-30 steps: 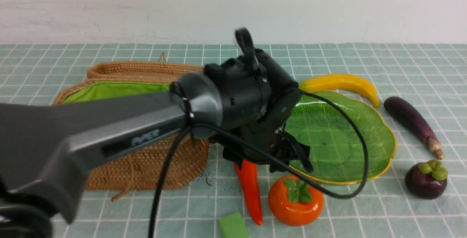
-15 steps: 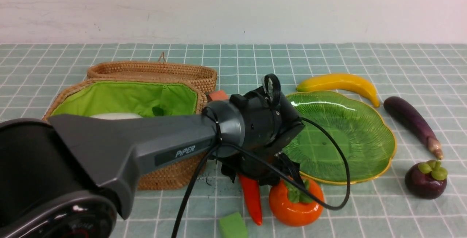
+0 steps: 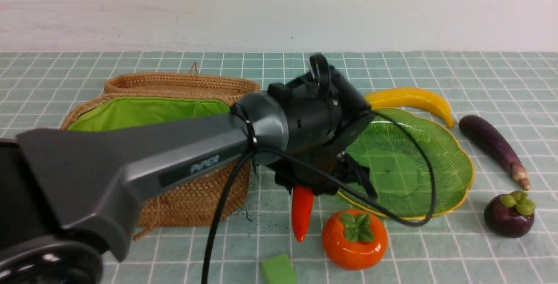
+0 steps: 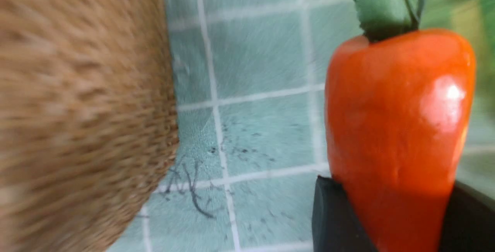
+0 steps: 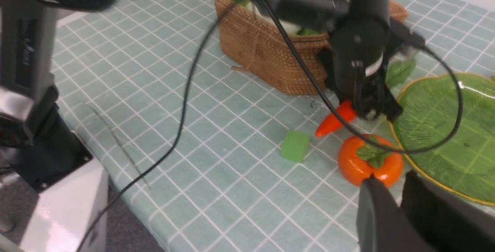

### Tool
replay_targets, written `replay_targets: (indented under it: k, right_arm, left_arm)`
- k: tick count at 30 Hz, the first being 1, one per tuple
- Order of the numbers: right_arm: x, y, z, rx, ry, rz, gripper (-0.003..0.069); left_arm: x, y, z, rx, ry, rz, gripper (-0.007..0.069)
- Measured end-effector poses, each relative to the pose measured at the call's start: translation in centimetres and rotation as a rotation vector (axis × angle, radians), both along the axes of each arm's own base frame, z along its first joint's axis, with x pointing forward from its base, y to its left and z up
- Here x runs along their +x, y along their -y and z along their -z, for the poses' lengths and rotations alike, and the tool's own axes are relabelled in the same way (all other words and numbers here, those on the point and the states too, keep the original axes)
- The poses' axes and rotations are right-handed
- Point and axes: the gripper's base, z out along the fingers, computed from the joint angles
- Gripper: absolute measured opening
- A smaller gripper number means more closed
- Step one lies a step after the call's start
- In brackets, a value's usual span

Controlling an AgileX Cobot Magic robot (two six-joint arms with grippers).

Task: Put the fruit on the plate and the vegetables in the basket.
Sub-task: Use the left arm to grab a carrot and put it into the left basket

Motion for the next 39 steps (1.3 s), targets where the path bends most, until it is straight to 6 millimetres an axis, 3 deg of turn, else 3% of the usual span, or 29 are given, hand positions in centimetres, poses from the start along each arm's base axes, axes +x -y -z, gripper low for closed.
replay_targets:
  k: [1,2,3,6,8,10,11,16,20,24,28,32,39]
  right_arm:
    - [0.1,0.1,0.1,-0.012,0.003,0.011,0.0108]
    - [0.2,0.3,0.1,-0.033,0.009,0.032,0.0108]
    - [0.3,0.4,0.2,-0.044,0.012,0.043,0.0109]
    - [0.4,0.5,0.2,-0.053,0.022,0.058,0.0111]
    - [0.7,0.6,-0.1,-0.04,0.057,0.081,0.0113]
    - [0.8,0.6,-0.3,-0.026,0.079,0.091,0.0115]
    - [0.8,0.7,-0.4,-0.023,0.083,0.093,0.0115]
    - [0.9,0.7,-0.5,-0.012,0.099,0.1,0.0115]
    - [1.0,0.6,-0.8,0.006,0.121,0.107,0.0117]
    - [1.1,0.7,-1.1,0.023,0.145,0.118,0.0119]
    - [1.2,0.7,-1.2,0.035,0.157,0.12,0.0123]
    - [1.2,0.6,-1.2,0.039,0.156,0.117,0.0124]
    - [1.0,0.4,-1.3,0.063,0.148,0.097,0.0129]
  left_arm:
    - [-0.5,0.0,-1.6,-0.003,0.019,0.029,0.0307]
    - [-1.6,-0.2,-4.7,-0.003,0.066,0.114,0.0307]
    - [-2.3,-0.5,-6.6,0.009,0.098,0.179,0.0307]
    - [-3.8,-1.7,-9.8,0.076,0.145,0.325,0.0307]
    - [-4.5,-4.2,-12.5,0.253,0.182,0.525,0.0307]
    - [-3.9,-6.1,-13.5,0.354,0.192,0.619,0.0307]
    - [-3.8,-6.3,-13.6,0.364,0.194,0.628,0.0307]
    - [-0.8,-12.2,-13.8,0.57,0.152,0.773,0.0307]
    - [1.1,-16.8,-12.3,0.664,0.048,0.815,0.0307]
    - [2.1,-19.3,-9.8,0.706,-0.061,0.874,0.0307]
    - [3.1,-20.6,-7.8,0.714,-0.072,0.886,0.0307]
    - [3.3,-20.7,-7.2,0.707,-0.078,0.89,0.032]
    - [3.4,-20.5,-7.1,0.647,-0.048,0.791,0.0525]
